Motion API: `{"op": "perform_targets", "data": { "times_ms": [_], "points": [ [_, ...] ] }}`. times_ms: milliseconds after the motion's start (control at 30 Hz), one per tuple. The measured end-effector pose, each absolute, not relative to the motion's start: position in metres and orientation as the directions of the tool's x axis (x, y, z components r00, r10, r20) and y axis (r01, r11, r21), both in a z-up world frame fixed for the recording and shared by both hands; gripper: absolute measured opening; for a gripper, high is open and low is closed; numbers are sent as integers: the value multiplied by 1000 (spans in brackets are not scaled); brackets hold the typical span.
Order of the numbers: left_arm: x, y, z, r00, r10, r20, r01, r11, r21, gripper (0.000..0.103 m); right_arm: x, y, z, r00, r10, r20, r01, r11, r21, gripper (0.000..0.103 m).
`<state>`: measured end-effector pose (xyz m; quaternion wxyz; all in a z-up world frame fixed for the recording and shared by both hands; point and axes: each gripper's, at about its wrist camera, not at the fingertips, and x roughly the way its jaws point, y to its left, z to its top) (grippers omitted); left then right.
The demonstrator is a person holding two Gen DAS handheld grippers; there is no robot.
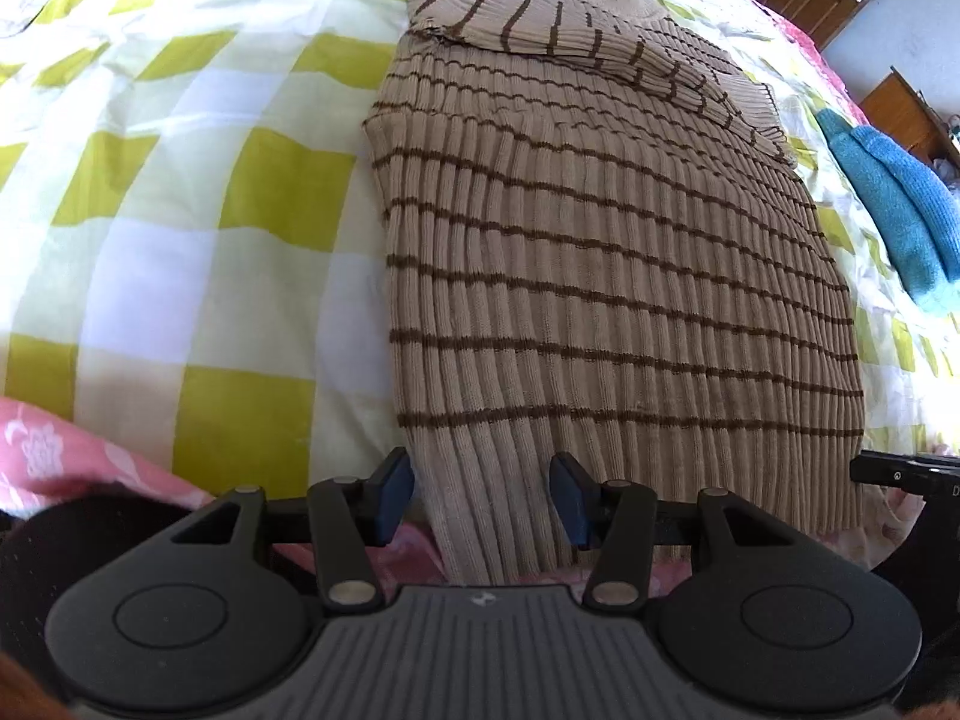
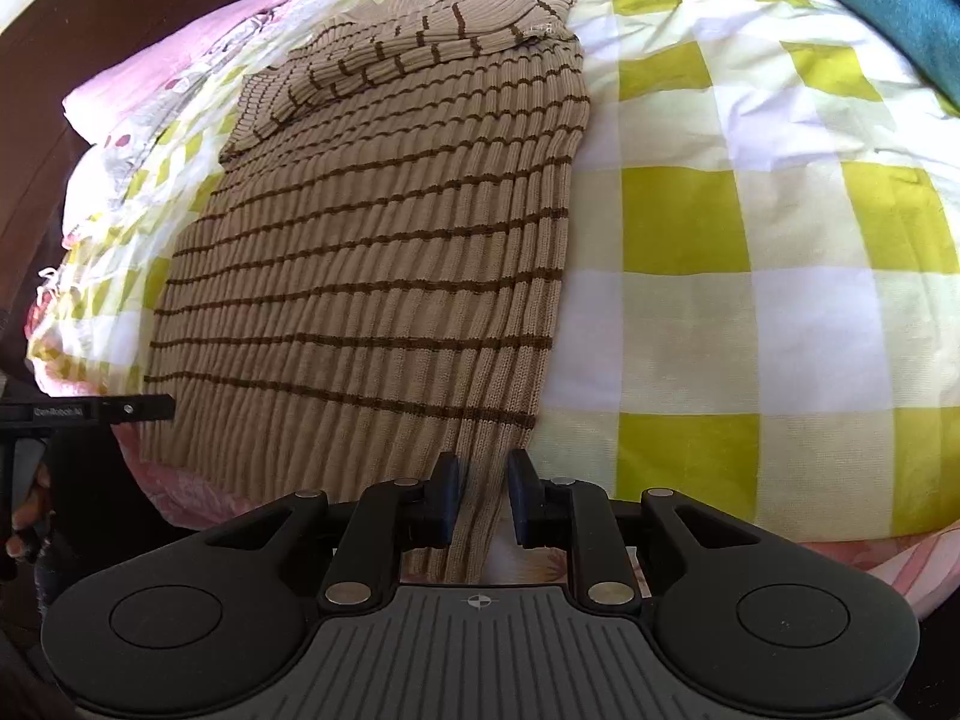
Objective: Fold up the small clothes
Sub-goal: 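Move both tools to the sweater hem, fingers open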
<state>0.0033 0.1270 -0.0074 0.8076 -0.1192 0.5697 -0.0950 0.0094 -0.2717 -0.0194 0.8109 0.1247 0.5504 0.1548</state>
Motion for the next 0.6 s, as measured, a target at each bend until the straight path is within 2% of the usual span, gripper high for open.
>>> {"op": "perform_targets", "data": {
  "times_ms": [100, 233, 333, 600],
  "points": [
    [4, 127, -7, 332, -286, -899, 11, 954, -299, 52, 9, -271, -22, 346, 397, -850, -117, 917, 381, 20],
    [2, 133, -7, 331, -284, -900, -18, 952, -307, 38, 9, -275, -22, 347, 410, -844, -105, 911, 399, 20],
    [0, 138, -9, 331, -302, -894, -37, 943, -332, 32, 9, -276, -23, 349, 418, -839, -97, 906, 411, 20],
    [-3, 158, -13, 338, -332, -881, -130, 910, -393, 30, 8, -278, -25, 354, 435, -828, -88, 897, 433, 20]
  ]
}}
